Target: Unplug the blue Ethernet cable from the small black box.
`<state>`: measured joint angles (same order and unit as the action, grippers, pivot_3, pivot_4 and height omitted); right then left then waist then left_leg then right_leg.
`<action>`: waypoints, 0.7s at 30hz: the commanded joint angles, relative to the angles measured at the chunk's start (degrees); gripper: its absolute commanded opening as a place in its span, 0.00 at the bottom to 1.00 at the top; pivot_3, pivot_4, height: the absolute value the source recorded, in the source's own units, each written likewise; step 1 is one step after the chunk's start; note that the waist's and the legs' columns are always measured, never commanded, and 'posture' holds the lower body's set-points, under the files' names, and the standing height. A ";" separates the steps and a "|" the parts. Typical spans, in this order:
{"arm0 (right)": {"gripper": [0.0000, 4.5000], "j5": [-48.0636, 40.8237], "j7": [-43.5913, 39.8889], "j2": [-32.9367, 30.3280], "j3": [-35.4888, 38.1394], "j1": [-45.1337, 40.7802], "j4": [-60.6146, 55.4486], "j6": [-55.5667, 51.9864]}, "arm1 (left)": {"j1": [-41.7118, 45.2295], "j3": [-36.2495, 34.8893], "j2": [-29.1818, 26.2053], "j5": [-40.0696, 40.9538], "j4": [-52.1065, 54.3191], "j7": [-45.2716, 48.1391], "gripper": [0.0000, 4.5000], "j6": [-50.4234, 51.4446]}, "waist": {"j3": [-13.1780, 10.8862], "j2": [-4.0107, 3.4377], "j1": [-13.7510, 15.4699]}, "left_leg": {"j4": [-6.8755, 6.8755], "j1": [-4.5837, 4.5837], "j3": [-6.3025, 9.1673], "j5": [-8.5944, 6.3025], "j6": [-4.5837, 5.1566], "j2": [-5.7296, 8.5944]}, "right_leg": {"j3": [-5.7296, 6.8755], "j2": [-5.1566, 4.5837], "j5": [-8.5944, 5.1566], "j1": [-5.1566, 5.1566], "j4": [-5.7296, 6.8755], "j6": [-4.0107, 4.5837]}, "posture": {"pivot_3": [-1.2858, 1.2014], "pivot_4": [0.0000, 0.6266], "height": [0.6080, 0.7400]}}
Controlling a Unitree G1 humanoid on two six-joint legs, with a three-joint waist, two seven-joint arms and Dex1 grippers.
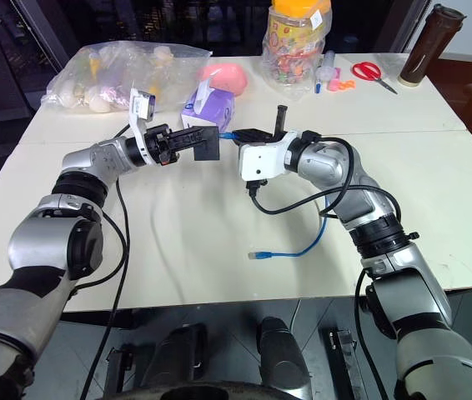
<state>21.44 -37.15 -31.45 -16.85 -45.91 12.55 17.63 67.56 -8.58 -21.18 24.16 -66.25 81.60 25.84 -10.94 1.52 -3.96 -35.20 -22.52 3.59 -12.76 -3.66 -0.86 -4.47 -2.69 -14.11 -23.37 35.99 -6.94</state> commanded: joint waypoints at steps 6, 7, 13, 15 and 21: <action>0.91 -20.86 2.34 8.53 14.29 11.53 -19.00 -27.87 | 0.28 -4.23 -0.41 2.24 2.00 0.16 0.11 3.75 | 0.01 0.02 0.33 | 0.00 -0.02 0.05 0.00 0.00 0.00 | 0.02 0.00 0.00 0.02 0.00 0.00 | 0.52 0.24 0.99; 0.91 -28.20 3.92 12.51 17.96 13.27 -23.32 -35.75 | 0.34 -5.13 -0.14 3.17 2.25 0.13 0.11 5.29 | 0.01 0.03 0.34 | 0.03 -0.03 0.10 0.00 0.00 0.00 | 0.04 0.01 -0.01 0.04 -0.01 0.00 | 0.52 0.24 0.99; 0.91 -71.54 15.18 27.97 32.21 17.44 -37.32 -68.28 | -0.54 -8.46 2.15 6.92 5.38 -0.43 0.11 12.94 | 0.01 0.02 0.31 | -0.01 0.02 0.24 0.00 0.00 -0.04 | 0.12 0.01 0.02 0.09 0.13 0.03 | 0.52 0.24 0.99; 0.91 -77.18 18.08 30.02 32.79 18.67 -38.56 -70.58 | -0.89 -8.73 2.96 7.61 6.91 -0.91 0.11 14.44 | 0.01 0.01 0.36 | 0.00 0.06 0.26 0.00 0.00 -0.05 | 0.14 0.01 0.02 0.15 0.13 0.04 | 0.52 0.24 0.99; 0.91 -82.47 24.43 32.21 33.24 19.16 -36.09 -68.71 | -2.38 -8.21 3.90 8.95 12.41 -0.63 0.11 18.80 | 0.01 0.01 0.38 | 0.02 0.05 0.24 0.00 0.00 -0.04 | 0.14 0.01 0.02 0.12 0.09 0.04 | 0.52 0.24 0.99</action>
<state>-58.85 -13.82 0.25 15.85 -26.48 -23.29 -52.74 64.71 -16.44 -17.29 31.14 -57.24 80.38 43.21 -10.93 1.53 -3.58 -35.17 -22.47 3.83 -12.76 -3.66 -0.90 -4.34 -2.68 -14.09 -23.26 36.08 -6.89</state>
